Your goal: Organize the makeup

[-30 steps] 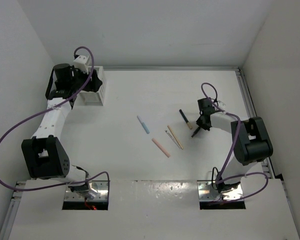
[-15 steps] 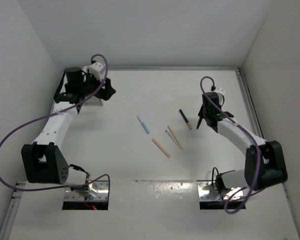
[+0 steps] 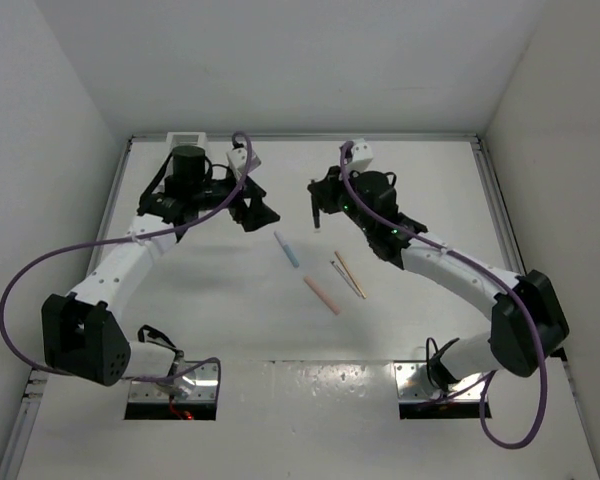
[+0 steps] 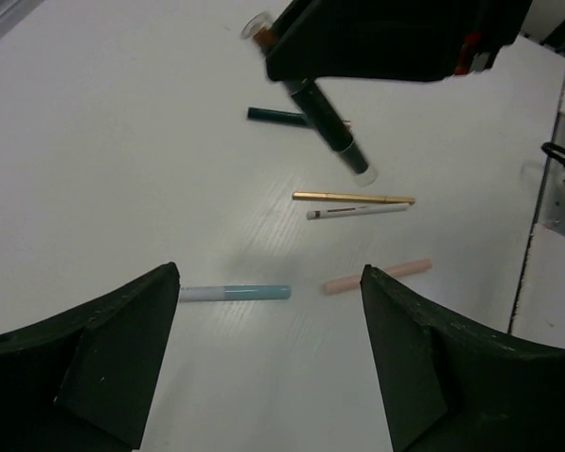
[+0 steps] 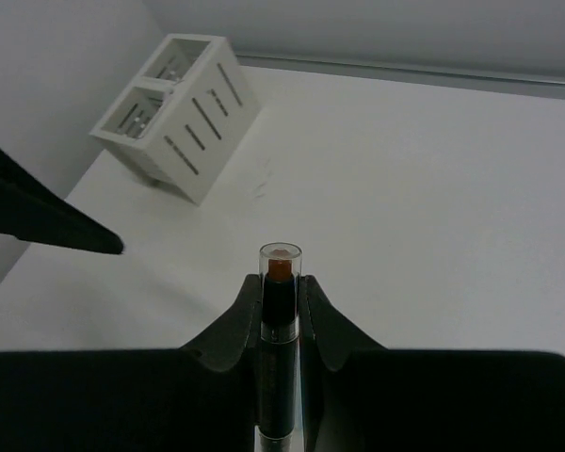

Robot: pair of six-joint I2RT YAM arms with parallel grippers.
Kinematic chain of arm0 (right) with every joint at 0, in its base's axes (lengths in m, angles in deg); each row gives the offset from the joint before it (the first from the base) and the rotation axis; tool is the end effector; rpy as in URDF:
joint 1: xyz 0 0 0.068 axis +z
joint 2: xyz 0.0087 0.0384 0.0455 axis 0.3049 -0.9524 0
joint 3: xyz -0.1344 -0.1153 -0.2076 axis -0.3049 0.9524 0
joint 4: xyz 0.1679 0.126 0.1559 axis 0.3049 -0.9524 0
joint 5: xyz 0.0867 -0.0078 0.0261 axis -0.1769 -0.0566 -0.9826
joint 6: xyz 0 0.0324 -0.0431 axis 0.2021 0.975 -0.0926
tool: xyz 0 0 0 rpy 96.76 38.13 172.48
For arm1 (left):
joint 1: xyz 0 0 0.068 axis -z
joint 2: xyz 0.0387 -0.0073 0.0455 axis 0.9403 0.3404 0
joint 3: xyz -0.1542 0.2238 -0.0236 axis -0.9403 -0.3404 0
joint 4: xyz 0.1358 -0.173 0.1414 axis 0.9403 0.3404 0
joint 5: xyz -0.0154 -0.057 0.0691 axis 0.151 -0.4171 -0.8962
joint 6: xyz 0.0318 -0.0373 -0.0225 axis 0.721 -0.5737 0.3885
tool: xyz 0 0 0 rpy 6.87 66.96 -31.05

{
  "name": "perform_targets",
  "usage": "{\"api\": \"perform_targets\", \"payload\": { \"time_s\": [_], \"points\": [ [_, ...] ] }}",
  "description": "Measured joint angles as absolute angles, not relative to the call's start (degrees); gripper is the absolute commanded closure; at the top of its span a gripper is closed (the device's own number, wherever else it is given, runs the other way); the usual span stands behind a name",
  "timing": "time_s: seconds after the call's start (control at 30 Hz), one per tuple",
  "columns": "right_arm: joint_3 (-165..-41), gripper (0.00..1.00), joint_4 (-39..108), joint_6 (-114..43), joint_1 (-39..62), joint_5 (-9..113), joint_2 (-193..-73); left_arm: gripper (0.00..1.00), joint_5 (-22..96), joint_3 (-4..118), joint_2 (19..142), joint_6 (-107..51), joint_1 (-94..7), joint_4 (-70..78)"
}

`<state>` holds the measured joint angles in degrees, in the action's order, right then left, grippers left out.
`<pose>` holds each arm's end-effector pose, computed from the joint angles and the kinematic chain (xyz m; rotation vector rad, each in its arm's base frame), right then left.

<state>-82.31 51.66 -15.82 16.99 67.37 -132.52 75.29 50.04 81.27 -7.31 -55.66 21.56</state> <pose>0.2752 0.1854 0.3039 -0.0313 1.7790 0.6730 0.2811 -0.0990 0.3385 0.8884 1.7730 -0.8771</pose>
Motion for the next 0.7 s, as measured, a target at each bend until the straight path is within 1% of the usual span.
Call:
{"api": "perform_targets", "payload": {
  "time_s": [0.07,0.2,0.6,0.7],
  "points": [
    [-82.31,1.00,53.86,-15.78,18.59,66.70,-133.81,0.11,76.50,50.07,81.60,-8.86,-54.59,21.13],
    [-82.31,1.00,57.82,-15.30,21.12,65.80,-135.99,0.10,78.33,50.04,83.55,-12.45,-52.97,19.18],
    [-81.48,1.00,66.98,-11.12,23.20,66.33,-136.67,0.10,77.79,46.39,85.84,-19.92,-50.94,10.81],
    [-80.89,1.00,67.70,-10.01,23.61,66.48,-136.67,0.14,77.22,46.35,86.87,-21.69,-50.77,8.23]
  ]
}}
